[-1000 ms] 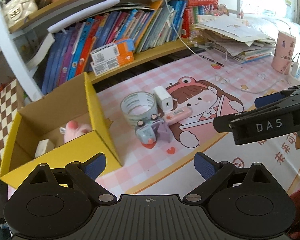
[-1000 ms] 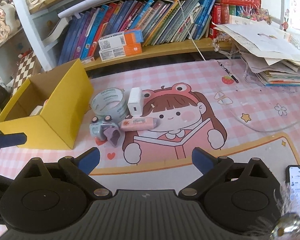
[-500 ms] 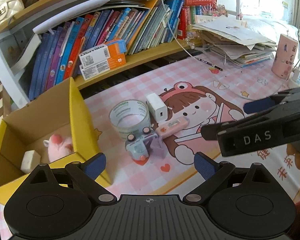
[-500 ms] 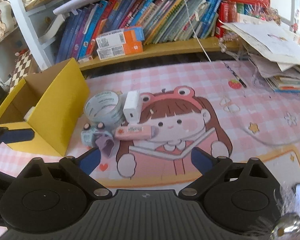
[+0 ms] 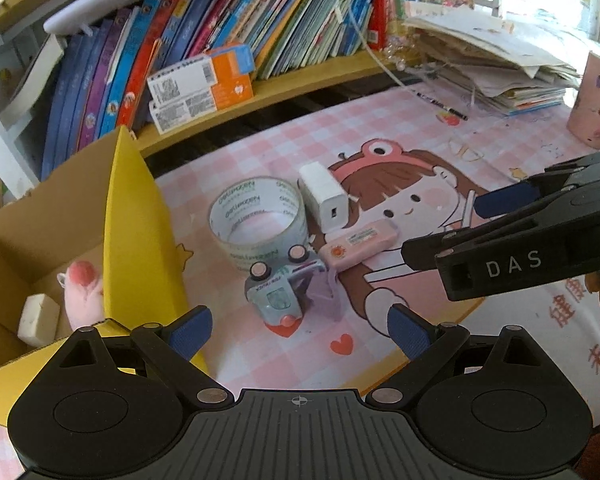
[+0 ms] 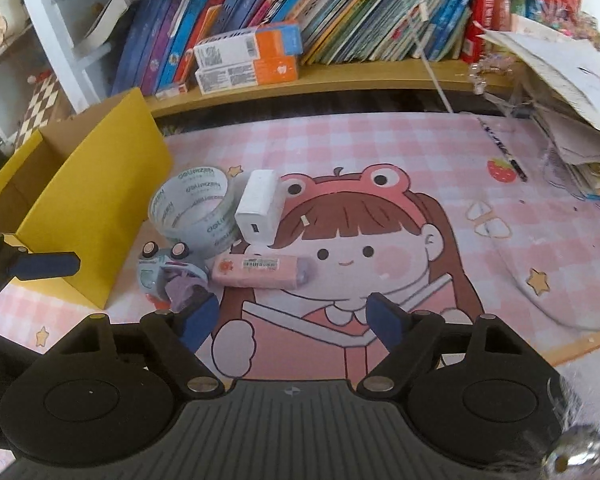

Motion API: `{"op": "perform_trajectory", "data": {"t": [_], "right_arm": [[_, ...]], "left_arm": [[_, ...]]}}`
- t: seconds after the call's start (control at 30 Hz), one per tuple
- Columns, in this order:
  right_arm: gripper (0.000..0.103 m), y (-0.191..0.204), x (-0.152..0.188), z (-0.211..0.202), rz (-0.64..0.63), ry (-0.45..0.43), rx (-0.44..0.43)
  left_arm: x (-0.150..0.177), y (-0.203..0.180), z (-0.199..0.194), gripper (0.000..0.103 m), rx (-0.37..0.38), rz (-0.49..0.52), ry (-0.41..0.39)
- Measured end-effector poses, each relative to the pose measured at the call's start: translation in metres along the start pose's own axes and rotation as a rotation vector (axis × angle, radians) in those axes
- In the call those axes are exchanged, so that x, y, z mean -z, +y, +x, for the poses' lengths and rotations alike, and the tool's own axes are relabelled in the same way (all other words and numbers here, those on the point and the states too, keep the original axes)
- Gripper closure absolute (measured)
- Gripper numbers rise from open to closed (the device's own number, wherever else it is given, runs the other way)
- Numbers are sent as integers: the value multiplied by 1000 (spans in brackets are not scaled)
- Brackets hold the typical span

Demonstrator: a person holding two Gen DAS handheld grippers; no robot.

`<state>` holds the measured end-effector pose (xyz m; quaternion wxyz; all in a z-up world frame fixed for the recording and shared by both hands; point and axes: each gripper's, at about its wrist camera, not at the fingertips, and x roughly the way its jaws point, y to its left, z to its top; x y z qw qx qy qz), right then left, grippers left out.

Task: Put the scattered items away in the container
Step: 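Move both tools toward the grey toy car and pink block, then close the right tool on the pink block while the left tool grasps the grey toy car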

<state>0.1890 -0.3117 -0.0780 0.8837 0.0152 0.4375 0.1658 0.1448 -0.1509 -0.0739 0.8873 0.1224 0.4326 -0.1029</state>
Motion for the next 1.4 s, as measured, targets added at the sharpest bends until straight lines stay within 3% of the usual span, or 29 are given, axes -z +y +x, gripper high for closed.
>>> {"op": "perform_trajectory", "data": {"t": [0.43, 0.93, 1.03, 1.27, 1.4], "right_arm": [[23, -4, -19, 36, -82, 47, -49], [31, -6, -26, 53, -140, 92, -107], [37, -8, -27, 56, -144, 106, -115], [41, -5, -25, 59, -182, 121, -160], [42, -5, -26, 62, -203, 130, -175]], "left_arm": [[-1, -2, 20, 7, -21, -12, 16], [2, -2, 25, 7, -34, -17, 24], [2, -2, 26, 8, -40, -15, 24], [2, 3, 25, 27, -68, -43, 2], [2, 3, 29, 32, -63, -48, 7]]}}
